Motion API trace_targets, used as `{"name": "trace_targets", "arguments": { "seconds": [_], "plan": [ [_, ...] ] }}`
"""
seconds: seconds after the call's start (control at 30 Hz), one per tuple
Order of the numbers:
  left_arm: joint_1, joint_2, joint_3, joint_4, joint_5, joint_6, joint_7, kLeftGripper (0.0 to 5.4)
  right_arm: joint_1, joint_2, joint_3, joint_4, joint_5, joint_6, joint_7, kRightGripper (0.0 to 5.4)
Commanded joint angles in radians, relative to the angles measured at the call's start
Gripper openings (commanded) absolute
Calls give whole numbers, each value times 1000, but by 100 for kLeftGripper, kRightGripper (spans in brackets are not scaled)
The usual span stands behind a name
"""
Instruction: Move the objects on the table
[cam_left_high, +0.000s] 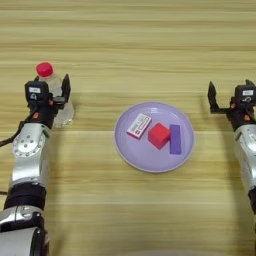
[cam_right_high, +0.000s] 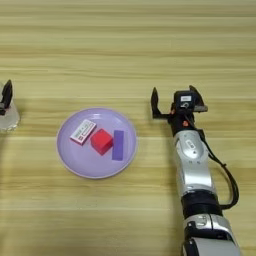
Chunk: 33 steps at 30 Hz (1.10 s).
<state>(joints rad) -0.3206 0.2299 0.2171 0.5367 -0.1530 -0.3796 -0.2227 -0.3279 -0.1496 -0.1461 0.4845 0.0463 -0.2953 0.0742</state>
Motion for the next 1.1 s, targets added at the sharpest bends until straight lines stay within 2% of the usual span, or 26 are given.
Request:
{"name": "trace_targets", "arguments": {
  "seconds": [0.03,0.3,0.5,0.63,0.83,1.1],
  "plan": [
    [8,3,-22,-85,19,3,3,315,-11,3,7,-8,4,-7,5,540],
    [17,-15,-67,-259,18,80,-7,313,19,10,56,-84,-15,-30,34,540],
    [-1,-20,-89,-302,22,118,-15,308,79,16,146,-233,-49,-42,90,540],
    [-16,-39,-135,-340,25,151,-38,307,128,15,238,-328,-81,-32,153,540],
    [-13,-77,-219,-434,17,224,-90,307,172,3,345,-388,-129,-33,223,540],
    [2,-119,-299,-483,36,264,-117,307,190,4,425,-389,-163,-31,259,540]
  ]
}}
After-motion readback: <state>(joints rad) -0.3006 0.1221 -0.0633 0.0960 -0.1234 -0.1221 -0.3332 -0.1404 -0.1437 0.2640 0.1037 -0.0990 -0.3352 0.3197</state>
